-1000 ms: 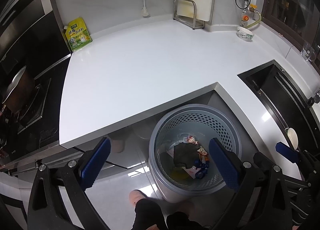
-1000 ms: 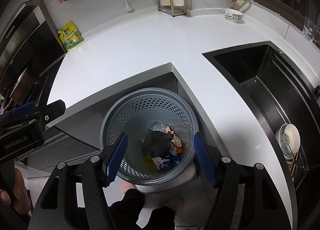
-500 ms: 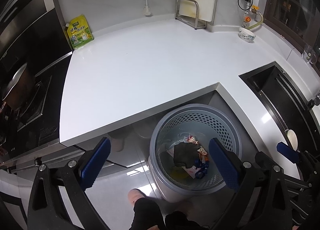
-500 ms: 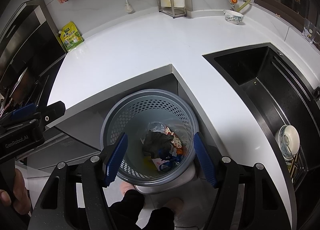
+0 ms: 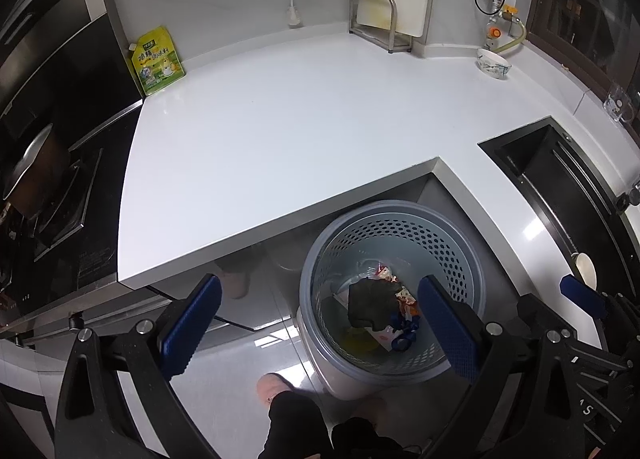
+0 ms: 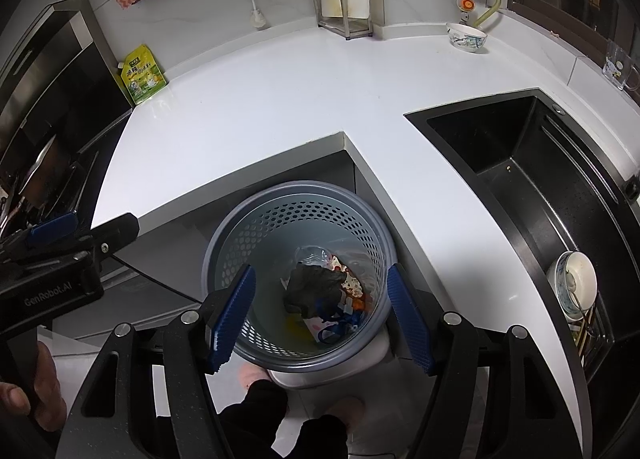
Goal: Collect trash
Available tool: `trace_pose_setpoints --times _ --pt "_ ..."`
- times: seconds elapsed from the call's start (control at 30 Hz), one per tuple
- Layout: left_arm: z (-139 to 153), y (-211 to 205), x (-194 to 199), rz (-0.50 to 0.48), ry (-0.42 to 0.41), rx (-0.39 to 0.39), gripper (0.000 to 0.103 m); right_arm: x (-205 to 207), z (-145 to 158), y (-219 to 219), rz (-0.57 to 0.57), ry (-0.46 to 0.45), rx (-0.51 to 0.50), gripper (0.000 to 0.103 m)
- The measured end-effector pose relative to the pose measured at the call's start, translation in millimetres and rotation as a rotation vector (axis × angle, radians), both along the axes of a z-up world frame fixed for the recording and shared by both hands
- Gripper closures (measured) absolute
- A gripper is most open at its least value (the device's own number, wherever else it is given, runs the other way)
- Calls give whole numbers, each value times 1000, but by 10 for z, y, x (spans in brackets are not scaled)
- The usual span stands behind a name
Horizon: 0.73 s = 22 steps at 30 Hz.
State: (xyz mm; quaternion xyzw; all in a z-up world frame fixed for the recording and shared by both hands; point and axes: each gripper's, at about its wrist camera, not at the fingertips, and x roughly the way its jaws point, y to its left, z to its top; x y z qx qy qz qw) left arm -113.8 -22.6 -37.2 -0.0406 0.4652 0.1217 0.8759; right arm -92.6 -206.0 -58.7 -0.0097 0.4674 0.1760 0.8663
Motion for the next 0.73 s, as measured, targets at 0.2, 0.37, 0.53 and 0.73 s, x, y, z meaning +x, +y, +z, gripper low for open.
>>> trace_pose_setpoints --times 0.2,0.37,0.53,0.73 --pt "-12 2 -8 3 7 -1 6 0 27 -2 -4 -6 2 38" --pt "-16 15 -24 5 6 0 6 -10 23 27 1 -3 0 38" --pt "-15 18 -40 6 5 1 6 -16 14 38 1 0 1 38" --pt "-24 40 -56 9 10 -10 6 -34 7 44 3 2 0 38"
